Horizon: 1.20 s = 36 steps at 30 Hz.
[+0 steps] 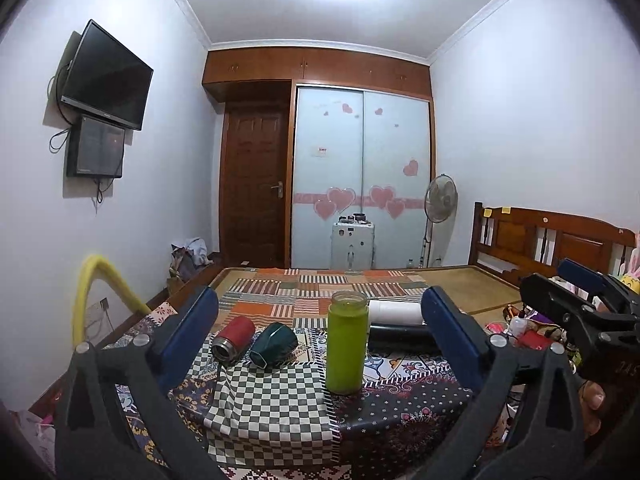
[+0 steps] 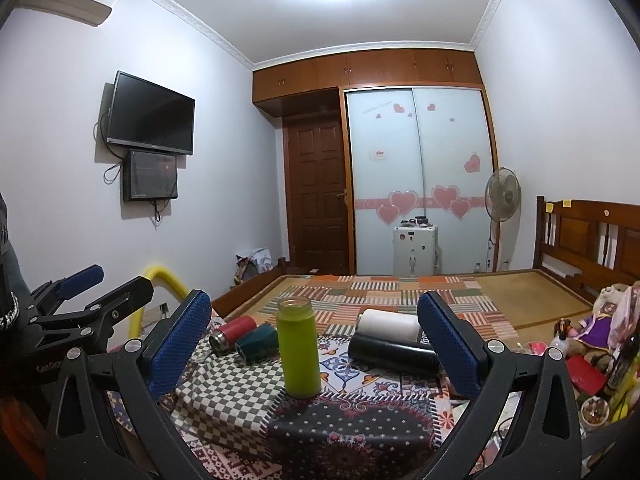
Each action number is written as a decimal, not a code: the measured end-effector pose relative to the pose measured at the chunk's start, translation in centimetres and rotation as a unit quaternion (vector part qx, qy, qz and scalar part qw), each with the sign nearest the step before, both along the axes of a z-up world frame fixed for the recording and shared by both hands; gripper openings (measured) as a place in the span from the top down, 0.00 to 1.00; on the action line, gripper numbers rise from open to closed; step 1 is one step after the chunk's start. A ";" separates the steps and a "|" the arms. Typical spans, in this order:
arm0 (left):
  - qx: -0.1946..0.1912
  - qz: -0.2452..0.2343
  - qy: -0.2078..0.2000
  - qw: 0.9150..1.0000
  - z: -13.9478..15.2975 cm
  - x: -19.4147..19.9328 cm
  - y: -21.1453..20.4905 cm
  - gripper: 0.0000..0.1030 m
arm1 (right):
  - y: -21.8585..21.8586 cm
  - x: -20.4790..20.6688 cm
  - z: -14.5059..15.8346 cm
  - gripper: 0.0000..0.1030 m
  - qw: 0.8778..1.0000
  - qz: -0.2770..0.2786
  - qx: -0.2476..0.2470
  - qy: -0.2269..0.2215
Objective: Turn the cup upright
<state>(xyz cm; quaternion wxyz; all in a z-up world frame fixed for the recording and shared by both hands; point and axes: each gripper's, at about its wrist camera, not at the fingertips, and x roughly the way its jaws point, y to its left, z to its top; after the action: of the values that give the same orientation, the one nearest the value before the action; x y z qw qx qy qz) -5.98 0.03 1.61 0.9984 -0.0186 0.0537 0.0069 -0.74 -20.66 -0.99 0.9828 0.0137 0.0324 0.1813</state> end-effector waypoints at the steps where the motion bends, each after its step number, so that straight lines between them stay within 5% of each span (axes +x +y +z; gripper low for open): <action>1: 0.000 0.000 0.000 1.000 0.0 0.0 -0.1 0.00 | 0.1 0.0 0.0 0.00 1.000 0.000 0.000 0.000; 36: 0.007 -0.005 0.006 1.000 -0.5 0.6 -0.4 0.00 | 0.2 0.1 0.2 0.00 1.000 -0.011 -0.008 0.003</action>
<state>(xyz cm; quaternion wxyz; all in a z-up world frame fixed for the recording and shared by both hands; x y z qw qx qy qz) -5.40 -0.36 1.12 0.9981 -0.0114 0.0598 0.0025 -0.67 -20.48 -0.78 0.9847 0.0066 0.0363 0.1702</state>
